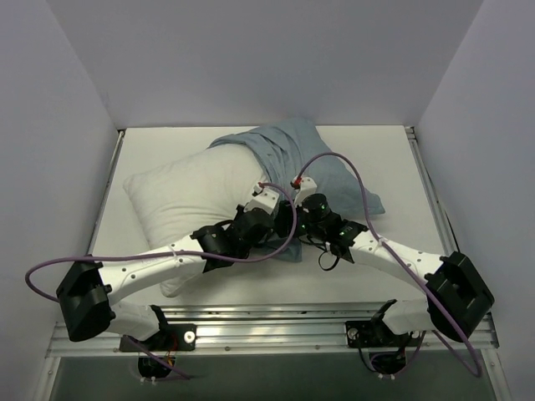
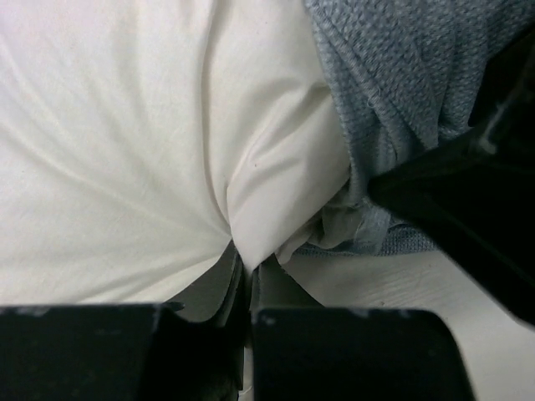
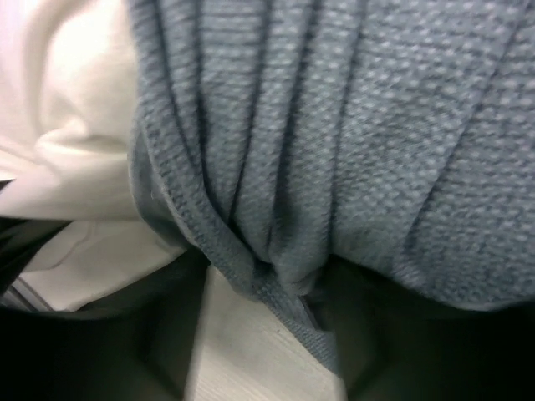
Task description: Remove the pillowcase from the pillow
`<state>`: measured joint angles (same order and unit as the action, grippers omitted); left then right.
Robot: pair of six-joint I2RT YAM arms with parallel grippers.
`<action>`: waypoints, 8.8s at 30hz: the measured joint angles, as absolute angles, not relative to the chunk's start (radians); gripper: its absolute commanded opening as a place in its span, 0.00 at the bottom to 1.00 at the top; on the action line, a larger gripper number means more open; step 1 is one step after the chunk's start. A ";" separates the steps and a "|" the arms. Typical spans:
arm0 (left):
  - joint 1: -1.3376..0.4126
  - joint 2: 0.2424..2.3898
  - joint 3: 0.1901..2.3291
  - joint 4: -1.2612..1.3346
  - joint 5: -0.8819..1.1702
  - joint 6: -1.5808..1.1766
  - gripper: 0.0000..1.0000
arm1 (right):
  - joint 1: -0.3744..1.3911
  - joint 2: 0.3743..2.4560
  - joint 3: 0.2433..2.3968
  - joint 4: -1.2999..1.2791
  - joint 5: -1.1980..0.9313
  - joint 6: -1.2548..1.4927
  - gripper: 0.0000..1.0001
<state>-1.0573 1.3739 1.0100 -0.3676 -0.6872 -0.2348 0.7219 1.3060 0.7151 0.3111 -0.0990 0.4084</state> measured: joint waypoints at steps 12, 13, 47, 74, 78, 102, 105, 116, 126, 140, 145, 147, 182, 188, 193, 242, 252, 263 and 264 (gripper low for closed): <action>-0.996 1.269 1.113 -0.479 -0.685 -0.270 0.02 | 0.574 1.269 0.852 0.117 0.092 0.418 0.00; -0.984 1.253 1.132 -0.479 -0.668 -0.277 0.02 | 0.534 1.251 0.871 0.090 0.102 0.425 0.00; -0.604 1.091 1.174 -0.435 0.190 -0.508 0.02 | 0.332 1.243 1.592 -0.284 -0.303 0.287 0.20; -0.862 0.974 1.150 -0.558 -0.197 -0.313 0.94 | 0.673 1.275 1.304 -0.126 -0.046 0.230 1.00; -1.055 1.022 1.024 -0.577 -0.328 -0.308 0.94 | 0.740 1.328 1.220 -0.147 -0.004 0.216 1.00; -1.093 1.191 0.866 -0.400 -0.557 -0.441 0.02 | 0.747 1.484 1.172 -0.075 0.078 0.205 0.05; -1.071 1.172 0.874 -0.409 -0.546 -0.445 0.02 | 0.741 1.499 1.200 -0.087 0.089 0.207 0.00; -0.858 1.037 1.014 -0.584 -0.500 -0.377 0.02 | 0.265 1.538 1.327 -0.171 0.062 0.323 0.00; -0.661 0.953 1.048 -0.683 -0.369 -0.321 0.02 | 0.148 1.515 1.368 -0.301 -0.072 0.391 0.00; -0.752 0.908 0.993 -0.632 -0.166 -0.149 0.96 | 0.467 1.465 1.274 -0.115 -0.061 0.288 0.00; -0.886 0.973 1.013 -0.578 -0.219 -0.046 0.94 | 0.477 1.474 1.272 -0.106 -0.043 0.279 0.00; -0.897 1.024 1.024 -0.546 -0.237 -0.005 0.94 | 0.481 1.480 1.272 -0.100 -0.036 0.277 0.00; -0.892 1.338 1.098 -0.377 -0.381 -0.159 0.02 | 0.596 1.129 1.055 -0.213 0.079 0.304 0.96; -0.888 1.342 1.138 -0.430 -0.381 -0.170 0.02 | 0.684 1.087 0.904 -0.218 0.102 0.376 0.93; -0.888 1.339 1.151 -0.464 -0.380 -0.177 0.02 | 0.720 1.213 0.859 -0.199 0.157 0.404 0.59; -0.271 1.398 1.478 -0.730 -0.290 -0.176 0.02 | -0.084 1.533 1.702 -0.178 0.276 0.492 0.00; -0.187 1.565 1.639 -0.727 -0.334 -0.208 0.02 | 0.055 1.618 1.901 -0.060 0.312 0.260 0.02; -0.199 1.500 1.445 -0.599 -0.273 -0.308 0.39 | 0.570 1.464 1.227 -0.073 0.205 0.235 0.33; -0.202 1.476 1.414 -0.585 -0.260 -0.314 0.59 | 0.623 1.467 1.175 -0.096 0.191 0.247 0.37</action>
<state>-0.2016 1.4761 1.4143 -0.5846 -0.2596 -0.3141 0.6228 1.4673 1.1751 -0.0956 0.1909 0.2466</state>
